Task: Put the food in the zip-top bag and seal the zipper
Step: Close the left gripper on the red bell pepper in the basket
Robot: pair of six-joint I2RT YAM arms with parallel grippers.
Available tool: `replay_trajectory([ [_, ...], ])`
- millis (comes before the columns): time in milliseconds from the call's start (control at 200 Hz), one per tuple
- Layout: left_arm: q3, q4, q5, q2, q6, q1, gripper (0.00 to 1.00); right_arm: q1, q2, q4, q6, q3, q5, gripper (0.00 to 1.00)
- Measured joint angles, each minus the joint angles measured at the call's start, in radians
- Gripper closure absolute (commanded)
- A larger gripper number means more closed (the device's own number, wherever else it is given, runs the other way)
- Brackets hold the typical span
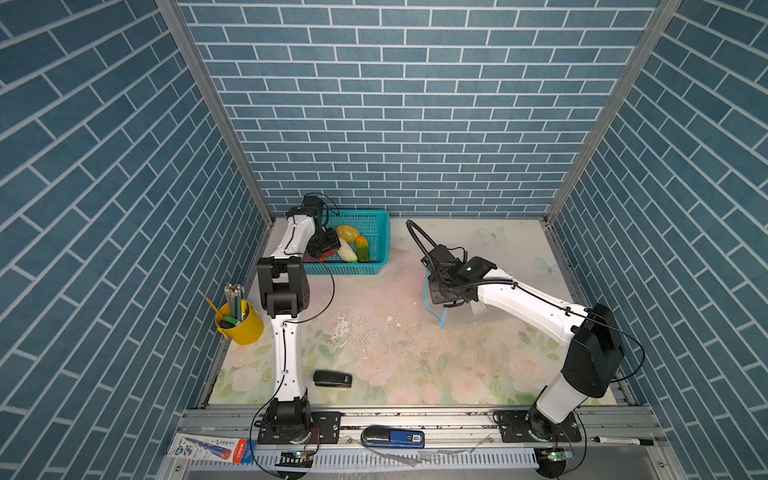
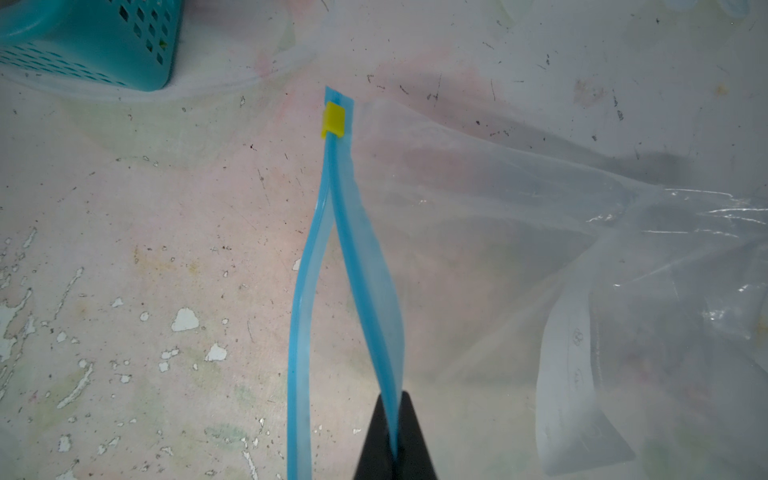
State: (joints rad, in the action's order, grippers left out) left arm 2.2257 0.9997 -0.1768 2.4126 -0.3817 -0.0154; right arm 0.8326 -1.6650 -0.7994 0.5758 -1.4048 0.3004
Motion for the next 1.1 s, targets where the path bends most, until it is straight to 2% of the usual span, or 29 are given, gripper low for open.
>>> replay_trajectory([
  [170, 0.062, 0.004, 0.0, 0.031, 0.0, 0.0, 0.29, 0.0, 0.0, 0.002, 0.0, 0.0, -0.005, 1.0],
  [360, 0.075, 0.014, 0.007, 0.042, 0.0, 0.0, 0.36, 0.0, 0.0, 0.012, 0.0, 0.001, -0.015, 1.0],
  [615, 0.075, 0.017, 0.021, 0.042, 0.002, 0.0, 0.41, 0.0, 0.0, 0.019, 0.0, 0.002, -0.018, 1.0],
  [665, 0.075, 0.018, 0.024, 0.042, 0.002, 0.0, 0.39, 0.0, 0.0, 0.021, 0.0, 0.002, -0.018, 1.0],
  [715, 0.075, 0.019, 0.027, 0.042, 0.004, 0.0, 0.31, 0.0, 0.0, 0.023, 0.0, 0.002, -0.018, 1.0],
  [765, 0.076, 0.019, 0.03, 0.042, 0.008, 0.0, 0.28, 0.0, 0.0, 0.024, 0.0, 0.002, -0.018, 1.0],
  [1100, 0.119, 0.02, 0.031, 0.071, -0.001, -0.003, 0.24, 0.0, 0.0, 0.031, 0.0, 0.002, -0.03, 1.0],
])
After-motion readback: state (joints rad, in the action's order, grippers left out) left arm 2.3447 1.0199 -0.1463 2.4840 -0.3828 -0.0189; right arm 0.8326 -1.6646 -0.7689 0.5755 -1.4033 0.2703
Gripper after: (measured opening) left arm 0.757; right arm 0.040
